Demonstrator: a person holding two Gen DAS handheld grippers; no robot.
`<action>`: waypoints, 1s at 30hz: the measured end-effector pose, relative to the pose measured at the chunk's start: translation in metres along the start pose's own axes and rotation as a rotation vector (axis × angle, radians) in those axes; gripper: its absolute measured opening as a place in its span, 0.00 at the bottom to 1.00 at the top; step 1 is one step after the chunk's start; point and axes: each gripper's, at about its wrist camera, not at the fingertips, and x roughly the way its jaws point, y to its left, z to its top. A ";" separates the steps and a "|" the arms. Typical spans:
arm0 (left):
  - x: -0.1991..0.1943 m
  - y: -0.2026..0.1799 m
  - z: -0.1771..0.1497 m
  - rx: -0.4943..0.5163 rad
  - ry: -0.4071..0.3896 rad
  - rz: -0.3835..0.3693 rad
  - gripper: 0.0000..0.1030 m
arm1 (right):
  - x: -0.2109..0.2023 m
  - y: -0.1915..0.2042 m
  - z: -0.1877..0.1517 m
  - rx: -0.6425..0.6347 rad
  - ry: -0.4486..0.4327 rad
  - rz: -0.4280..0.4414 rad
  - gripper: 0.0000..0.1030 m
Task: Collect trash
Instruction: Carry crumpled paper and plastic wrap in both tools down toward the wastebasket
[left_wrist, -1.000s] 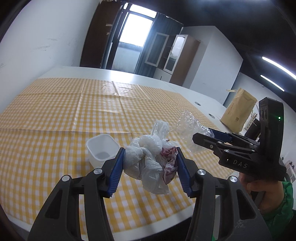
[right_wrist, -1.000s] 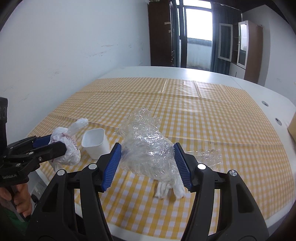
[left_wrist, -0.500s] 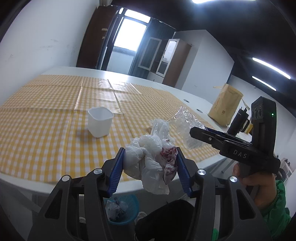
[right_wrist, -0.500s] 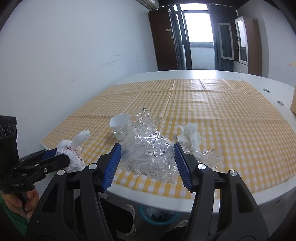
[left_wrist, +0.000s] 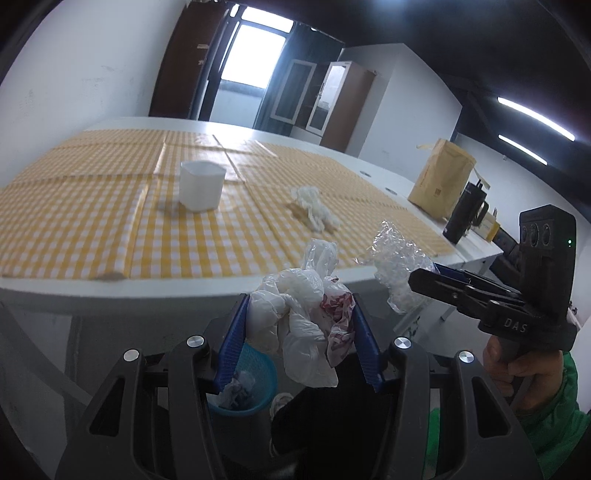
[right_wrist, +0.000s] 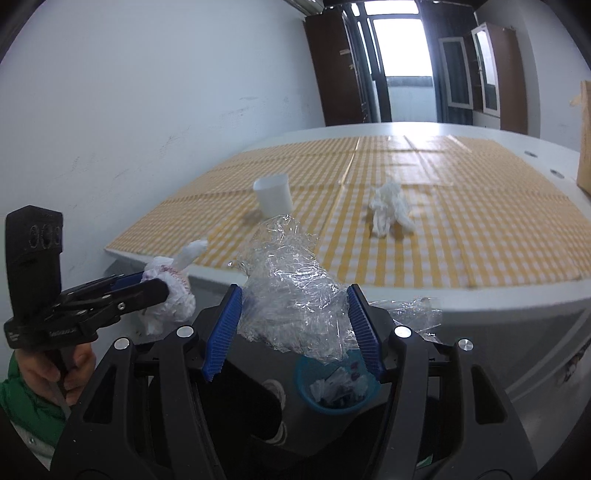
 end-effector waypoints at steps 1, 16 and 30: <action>0.001 0.002 -0.006 0.000 0.010 -0.008 0.51 | 0.000 0.001 -0.007 0.003 0.009 0.003 0.54; 0.043 0.041 -0.069 -0.062 0.136 -0.029 0.51 | 0.062 -0.009 -0.078 0.087 0.198 0.041 0.54; 0.110 0.080 -0.102 -0.193 0.251 -0.004 0.51 | 0.146 -0.052 -0.124 0.269 0.377 0.074 0.54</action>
